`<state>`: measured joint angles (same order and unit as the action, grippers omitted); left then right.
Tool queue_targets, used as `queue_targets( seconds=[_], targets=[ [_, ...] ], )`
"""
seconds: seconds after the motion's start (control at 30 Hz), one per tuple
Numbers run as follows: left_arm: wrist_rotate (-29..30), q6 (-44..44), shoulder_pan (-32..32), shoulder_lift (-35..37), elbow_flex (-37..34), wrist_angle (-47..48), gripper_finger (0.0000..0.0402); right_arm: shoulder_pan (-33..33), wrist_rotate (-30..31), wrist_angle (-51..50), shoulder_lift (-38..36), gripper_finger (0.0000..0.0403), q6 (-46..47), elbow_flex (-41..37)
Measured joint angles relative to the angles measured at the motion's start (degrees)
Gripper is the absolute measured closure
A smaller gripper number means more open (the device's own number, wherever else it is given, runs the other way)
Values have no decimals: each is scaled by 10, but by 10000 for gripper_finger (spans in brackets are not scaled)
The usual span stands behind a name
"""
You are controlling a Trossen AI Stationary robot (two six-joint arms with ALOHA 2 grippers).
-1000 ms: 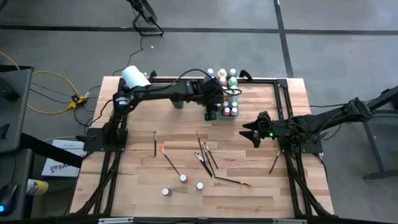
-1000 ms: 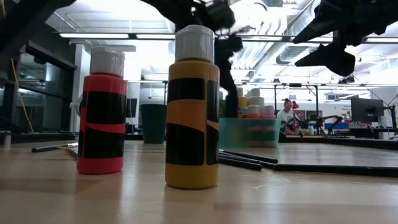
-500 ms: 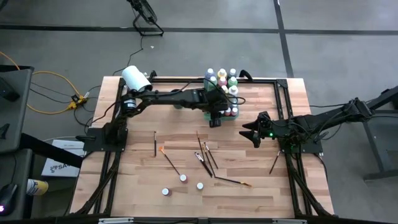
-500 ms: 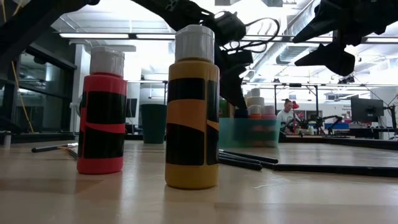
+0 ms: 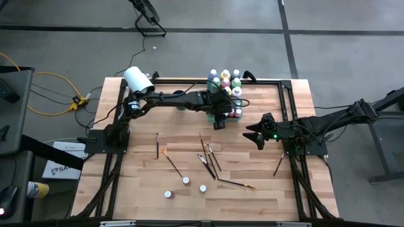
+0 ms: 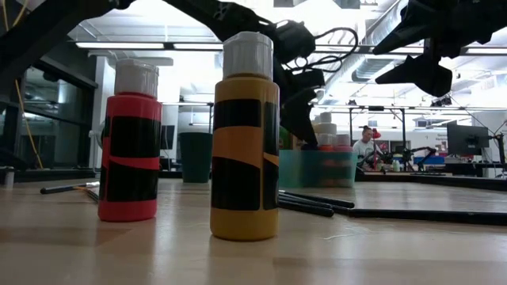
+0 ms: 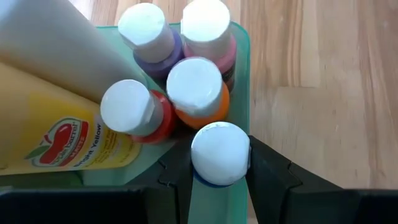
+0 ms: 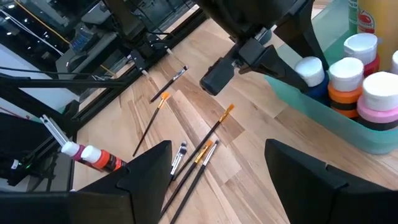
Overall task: Pick & Place Paint Supplies
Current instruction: Put the blue small paint bottle into the green bin, then put the orange small paint bottle into the green bin
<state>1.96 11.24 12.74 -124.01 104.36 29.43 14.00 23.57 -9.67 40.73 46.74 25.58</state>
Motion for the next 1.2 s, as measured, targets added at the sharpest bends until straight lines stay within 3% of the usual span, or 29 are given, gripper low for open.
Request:
queue_targets(
  seconds=[0.1,0.27,0.4,0.87,1.2],
  targets=[
    [3,1,0,0,0,1,280,0,0,0,0,151,0,0],
    [3,11,0,0,0,12,203,0,0,0,0,151,0,0],
    [-2,20,0,0,0,20,169,0,0,0,0,151,0,0],
    [4,77,-7,102,-1,157,161,0,0,0,0,151,0,0],
    [43,88,-101,197,-1,314,160,0,0,-4,0,151,0,0]
  ],
)
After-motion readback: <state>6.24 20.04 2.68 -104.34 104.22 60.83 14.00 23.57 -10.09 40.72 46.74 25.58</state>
